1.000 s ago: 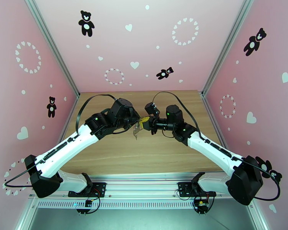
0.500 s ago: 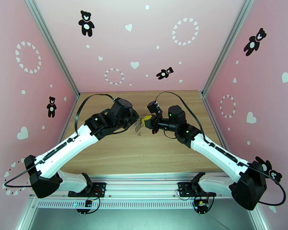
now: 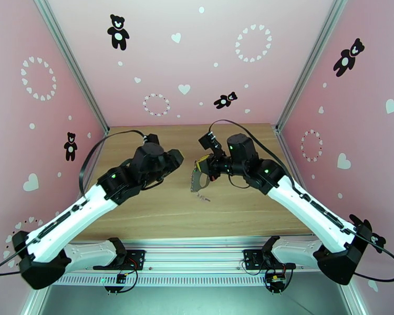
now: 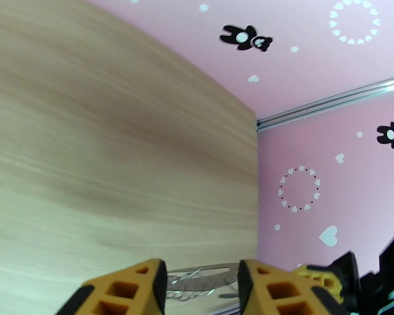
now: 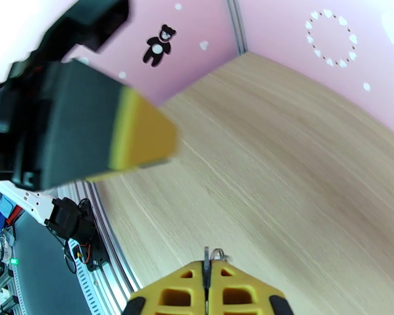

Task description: Remove the keys from the keyring

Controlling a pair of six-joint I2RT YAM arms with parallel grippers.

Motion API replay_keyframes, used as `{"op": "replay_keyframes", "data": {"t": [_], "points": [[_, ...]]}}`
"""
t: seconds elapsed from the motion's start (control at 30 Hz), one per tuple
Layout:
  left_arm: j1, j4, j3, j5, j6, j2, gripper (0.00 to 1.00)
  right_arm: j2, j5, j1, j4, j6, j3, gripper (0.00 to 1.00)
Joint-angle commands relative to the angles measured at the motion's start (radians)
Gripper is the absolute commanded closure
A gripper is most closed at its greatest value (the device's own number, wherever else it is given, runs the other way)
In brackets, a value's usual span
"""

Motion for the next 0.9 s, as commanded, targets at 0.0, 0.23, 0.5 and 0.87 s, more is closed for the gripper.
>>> {"op": "replay_keyframes", "data": {"t": [0.0, 0.23, 0.5, 0.87], "points": [[0.007, 0.109, -0.095, -0.081, 0.232, -0.088, 0.58, 0.062, 0.035, 0.005, -0.235, -0.014, 0.107, 1.0], [0.007, 0.391, -0.369, -0.018, 0.582, -0.226, 0.53, 0.185, 0.121, 0.036, -0.472, 0.018, 0.28, 1.0], [0.003, 0.722, -0.623, 0.187, 0.818, -0.297, 0.47, 0.302, 0.178, 0.066, -0.677, 0.006, 0.443, 1.0], [-0.06, 1.071, -0.767, 0.265, 0.922, -0.21, 0.31, 0.345, 0.129, 0.071, -0.777, 0.071, 0.545, 1.0]]}}
